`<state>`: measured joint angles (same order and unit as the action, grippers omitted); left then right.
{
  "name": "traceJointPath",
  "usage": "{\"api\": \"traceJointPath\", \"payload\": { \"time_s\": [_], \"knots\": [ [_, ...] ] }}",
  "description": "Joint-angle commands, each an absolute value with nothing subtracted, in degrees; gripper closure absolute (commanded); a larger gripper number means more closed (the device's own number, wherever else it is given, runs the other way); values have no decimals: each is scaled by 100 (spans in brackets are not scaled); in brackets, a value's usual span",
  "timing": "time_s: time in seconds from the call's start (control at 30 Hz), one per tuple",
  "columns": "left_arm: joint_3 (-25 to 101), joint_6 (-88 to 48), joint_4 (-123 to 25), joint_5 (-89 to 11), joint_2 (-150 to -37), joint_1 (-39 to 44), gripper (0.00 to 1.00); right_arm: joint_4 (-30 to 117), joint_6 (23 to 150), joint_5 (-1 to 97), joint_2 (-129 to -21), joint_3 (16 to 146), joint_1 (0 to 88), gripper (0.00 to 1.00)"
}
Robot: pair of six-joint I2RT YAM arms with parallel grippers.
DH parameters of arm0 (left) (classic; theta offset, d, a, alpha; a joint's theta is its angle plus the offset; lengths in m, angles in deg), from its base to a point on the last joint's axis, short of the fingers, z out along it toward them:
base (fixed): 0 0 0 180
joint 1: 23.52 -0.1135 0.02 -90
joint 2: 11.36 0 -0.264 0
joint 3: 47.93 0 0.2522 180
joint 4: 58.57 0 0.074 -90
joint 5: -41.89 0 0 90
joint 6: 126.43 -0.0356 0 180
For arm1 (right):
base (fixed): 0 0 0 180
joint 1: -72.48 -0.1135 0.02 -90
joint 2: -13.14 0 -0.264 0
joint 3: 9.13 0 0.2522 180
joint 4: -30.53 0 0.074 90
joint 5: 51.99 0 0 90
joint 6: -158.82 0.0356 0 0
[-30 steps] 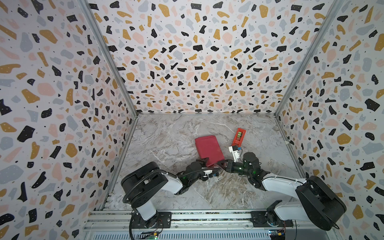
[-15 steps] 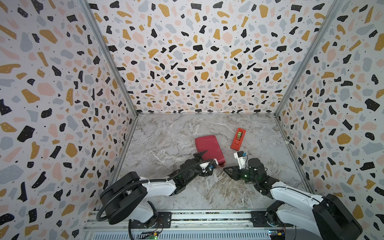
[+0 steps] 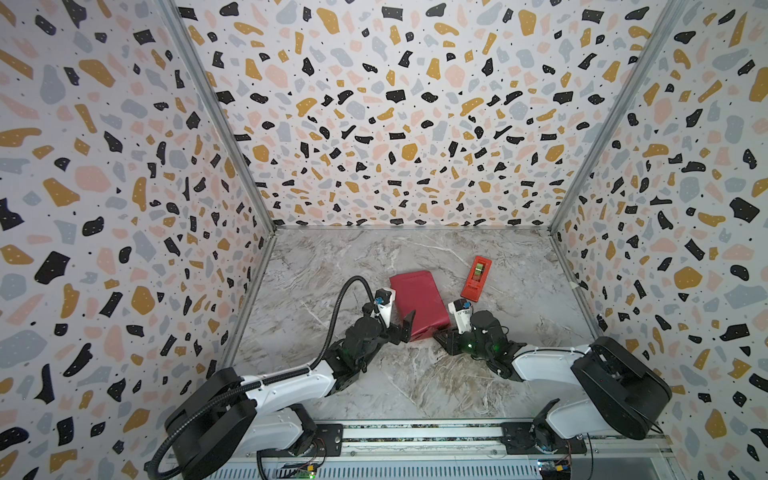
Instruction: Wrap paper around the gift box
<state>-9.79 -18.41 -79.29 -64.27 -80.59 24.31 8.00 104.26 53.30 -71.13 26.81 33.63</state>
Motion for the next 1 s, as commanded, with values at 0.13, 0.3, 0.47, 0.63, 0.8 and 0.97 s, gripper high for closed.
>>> {"api": "traceJointPath", "payload": {
  "time_s": [0.13,0.3,0.47,0.63,0.8,0.97],
  "knots": [
    [-821,-601,-7630,-6251,-8081,2174,5,92,10255,4660,-7510,2450,3363,80],
    [-1055,156,-8058,-5791,-8209,1910,0,373,10164,4690,-7283,2368,3394,80],
    [-1147,806,-8589,-5265,-8567,1627,0,1569,10028,4794,-5844,2253,3576,72],
    [-633,865,-8460,-4771,-9277,1612,0,2737,9867,4955,-5186,2946,4055,41],
    [-546,879,-8509,-4627,-9576,1612,0,3021,9559,5316,-6204,3816,4304,25],
    [-572,842,-8530,-4539,-9675,1756,0,2583,9548,5884,-6797,3991,4295,20]
  ]
}}
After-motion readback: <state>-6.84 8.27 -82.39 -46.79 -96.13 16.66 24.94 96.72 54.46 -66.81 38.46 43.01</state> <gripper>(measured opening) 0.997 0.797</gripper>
